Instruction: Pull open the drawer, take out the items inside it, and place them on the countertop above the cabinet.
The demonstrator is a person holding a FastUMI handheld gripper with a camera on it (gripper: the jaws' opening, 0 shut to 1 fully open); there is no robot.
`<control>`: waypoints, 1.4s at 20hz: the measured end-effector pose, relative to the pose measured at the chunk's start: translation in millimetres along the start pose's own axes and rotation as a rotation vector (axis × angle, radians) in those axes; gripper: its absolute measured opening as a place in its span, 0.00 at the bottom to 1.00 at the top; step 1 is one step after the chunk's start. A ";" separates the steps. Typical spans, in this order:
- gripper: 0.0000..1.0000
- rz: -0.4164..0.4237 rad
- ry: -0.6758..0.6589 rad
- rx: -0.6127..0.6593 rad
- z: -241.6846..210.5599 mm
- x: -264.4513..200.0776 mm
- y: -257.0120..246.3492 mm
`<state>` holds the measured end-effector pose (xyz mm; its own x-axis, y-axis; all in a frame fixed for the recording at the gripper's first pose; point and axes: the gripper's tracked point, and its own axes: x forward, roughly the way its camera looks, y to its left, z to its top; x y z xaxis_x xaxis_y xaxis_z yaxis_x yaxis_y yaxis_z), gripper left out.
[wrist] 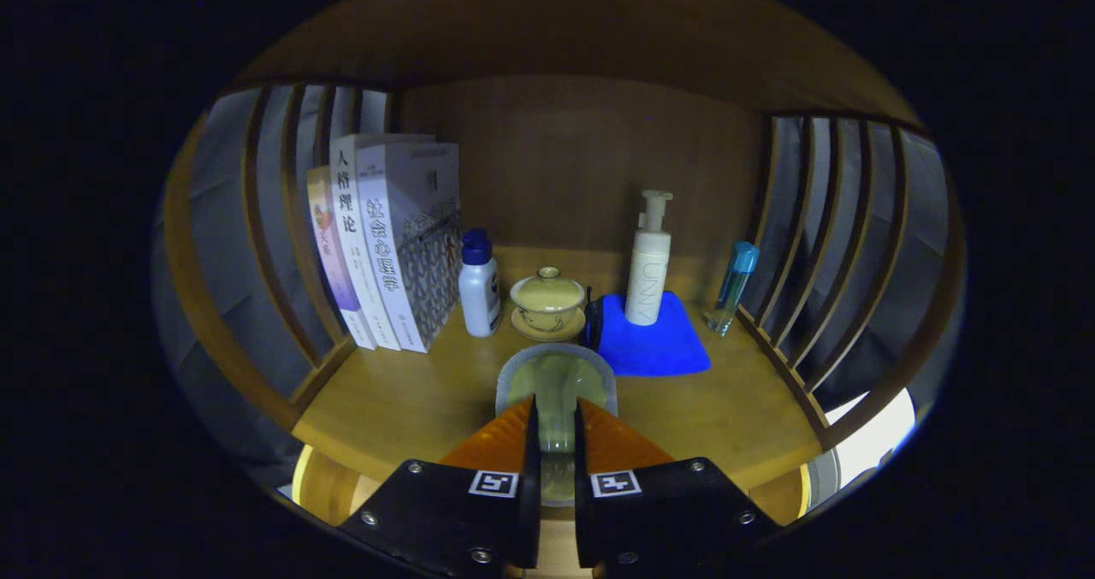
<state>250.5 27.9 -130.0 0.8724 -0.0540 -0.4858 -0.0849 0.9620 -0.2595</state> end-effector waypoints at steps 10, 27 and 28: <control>0.24 0.024 0.047 0.080 -4.9 44.6 -1.7; 0.96 0.038 -0.159 0.094 26.4 -50.1 13.0; 0.96 0.047 -0.184 0.106 29.8 -64.3 16.6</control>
<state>207.4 55.3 -78.2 0.9425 0.0317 -0.3326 -0.0848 0.9856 -0.1464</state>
